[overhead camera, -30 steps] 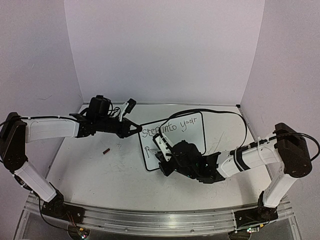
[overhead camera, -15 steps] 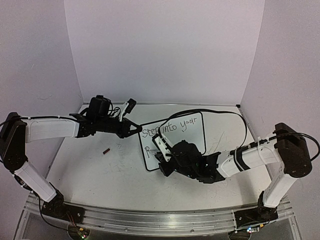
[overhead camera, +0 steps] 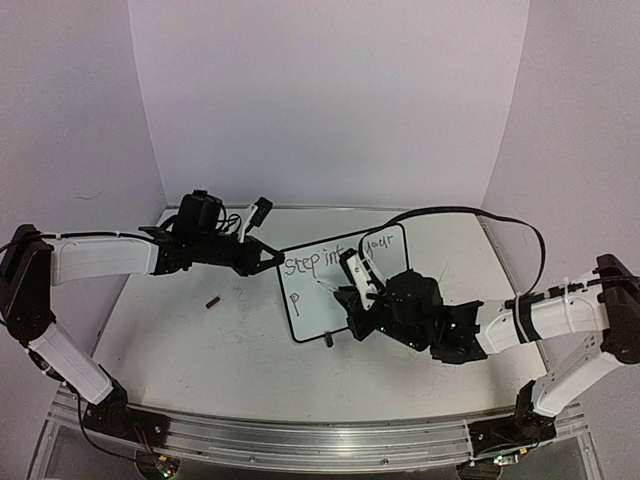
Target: Write a sentence on the whiteboard
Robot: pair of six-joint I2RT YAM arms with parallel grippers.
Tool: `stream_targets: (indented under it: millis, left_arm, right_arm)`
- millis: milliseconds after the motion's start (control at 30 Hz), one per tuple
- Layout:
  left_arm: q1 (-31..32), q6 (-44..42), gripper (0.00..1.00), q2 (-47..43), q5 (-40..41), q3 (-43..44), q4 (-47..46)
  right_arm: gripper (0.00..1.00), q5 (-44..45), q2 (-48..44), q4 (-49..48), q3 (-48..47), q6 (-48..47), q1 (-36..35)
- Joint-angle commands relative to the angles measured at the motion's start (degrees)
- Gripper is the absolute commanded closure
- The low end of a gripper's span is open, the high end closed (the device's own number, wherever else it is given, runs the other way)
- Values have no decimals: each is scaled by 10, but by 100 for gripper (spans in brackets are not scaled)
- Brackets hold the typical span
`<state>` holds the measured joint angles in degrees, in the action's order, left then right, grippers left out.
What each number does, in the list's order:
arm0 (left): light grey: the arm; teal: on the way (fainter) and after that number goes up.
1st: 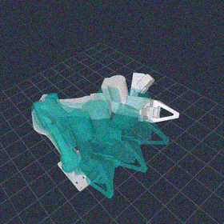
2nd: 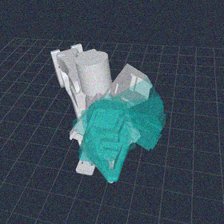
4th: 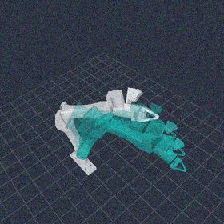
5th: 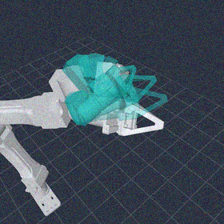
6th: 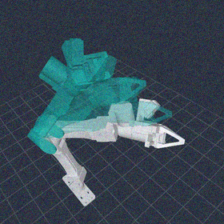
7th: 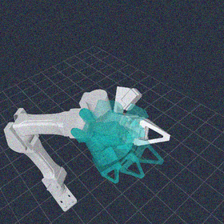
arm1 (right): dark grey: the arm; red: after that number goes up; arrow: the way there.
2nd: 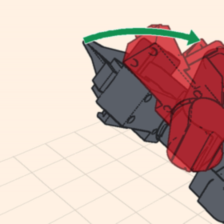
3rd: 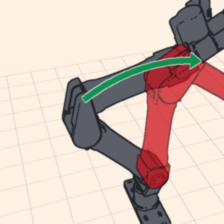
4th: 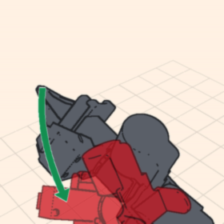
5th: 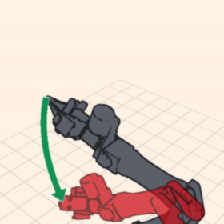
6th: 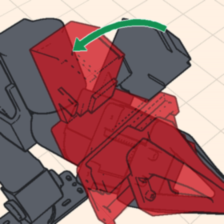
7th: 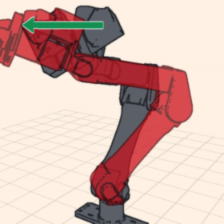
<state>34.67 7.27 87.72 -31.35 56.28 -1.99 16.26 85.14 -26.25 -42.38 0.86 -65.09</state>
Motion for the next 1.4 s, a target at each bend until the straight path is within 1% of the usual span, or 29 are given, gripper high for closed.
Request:
stream_targets:
  millis: [0, 233, 533, 633, 767, 1200, 1367]
  left_arm:
    - [0, -10, 100, -1, 49, 17, 52]
    - [0, -19, 100, 9, 56, 4, 50]
    - [0, -22, 100, -2, 66, -8, 35]
    - [0, -24, 100, -2, 66, -13, 32]
    - [0, -26, 100, -5, 66, -14, 30]
    - [0, -29, 100, -7, 62, -15, 29]
    - [0, -29, 100, -7, 61, -15, 29]
  right_arm:
    - [100, -11, 8, -27, -11, -3, 11]
    - [100, -21, 15, -35, -12, -4, 3]
    - [100, -24, 61, -22, -42, -4, -9]
    - [100, -9, 67, -21, -45, -21, -14]
    - [100, 20, 61, -31, -37, -16, -14]
    - [100, -2, 77, -33, -49, -23, -17]
    - [100, 36, 74, -33, -47, -13, -18]
